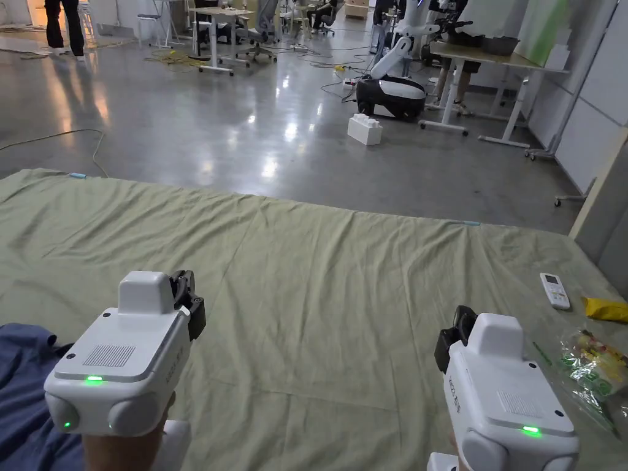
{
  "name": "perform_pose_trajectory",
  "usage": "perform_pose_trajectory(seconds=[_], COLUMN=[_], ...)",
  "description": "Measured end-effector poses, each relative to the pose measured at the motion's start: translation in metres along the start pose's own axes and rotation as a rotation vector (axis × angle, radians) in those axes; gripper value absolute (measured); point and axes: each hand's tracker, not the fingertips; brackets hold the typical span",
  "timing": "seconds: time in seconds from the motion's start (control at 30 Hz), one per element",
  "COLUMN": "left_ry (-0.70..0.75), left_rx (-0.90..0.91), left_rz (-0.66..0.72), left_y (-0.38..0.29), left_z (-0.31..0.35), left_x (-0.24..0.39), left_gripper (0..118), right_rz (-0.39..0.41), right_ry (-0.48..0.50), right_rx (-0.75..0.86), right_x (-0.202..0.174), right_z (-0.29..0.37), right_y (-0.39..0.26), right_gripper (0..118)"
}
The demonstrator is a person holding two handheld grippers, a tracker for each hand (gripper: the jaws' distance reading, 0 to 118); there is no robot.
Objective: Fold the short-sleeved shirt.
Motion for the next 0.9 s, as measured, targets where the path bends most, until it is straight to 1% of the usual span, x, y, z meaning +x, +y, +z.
perform_pose_trajectory(seconds=[0.13,0.3,0.47,0.57,0.6,0.63,0.67,0.7,0.73,0.77,0.8,0.83,0.9], left_ry=[0.034,0.104,0.154,0.22,0.228,0.241,0.246,0.22,0.2,0.183,0.16,0.135,0.101], left_rx=[-0.102,-0.274,-0.558,-0.634,-0.68,-0.714,-0.733,-0.767,-0.789,-0.8,-0.827,-0.851,-0.899], left_rz=[-0.073,-0.081,-0.012,0.023,0.032,0.041,0.023,0.032,0.036,0.051,0.051,0.054,0.046], left_y=[-0.013,-0.031,-0.057,-0.081,-0.089,-0.097,-0.106,-0.116,-0.122,-0.131,-0.139,-0.147,-0.166], left_z=[0.006,0.007,-0.007,-0.013,-0.015,-0.018,-0.021,-0.025,-0.028,-0.032,-0.036,-0.04,-0.052], left_x=[-0.034,-0.11,-0.204,-0.248,-0.258,-0.269,-0.273,-0.279,-0.283,-0.287,-0.287,-0.288,-0.286], left_gripper=[5,5,5,5,9,24,40,56,76,87,95,97,97], right_rz=[0.0,0.031,0.042,0.05,0.053,0.054,0.056,0.058,0.062,0.067,0.071,0.073,0.082], right_ry=[0.017,0.062,0.08,0.091,0.092,0.093,0.095,0.096,0.096,0.096,0.097,0.098,0.098], right_rx=[-0.02,-0.054,-0.08,-0.097,-0.104,-0.109,-0.117,-0.125,-0.132,-0.138,-0.143,-0.148,-0.157], right_x=[-0.007,-0.019,-0.031,-0.036,-0.038,-0.039,-0.041,-0.042,-0.044,-0.045,-0.047,-0.048,-0.05], right_z=[-0.003,-0.007,-0.013,-0.016,-0.018,-0.019,-0.02,-0.022,-0.023,-0.024,-0.024,-0.025,-0.026], right_y=[-0.007,-0.018,-0.027,-0.033,-0.035,-0.037,-0.039,-0.041,-0.042,-0.044,-0.046,-0.047,-0.05], right_gripper=[1,1,1,1,1,1,1,1,1,1,1,1,1])
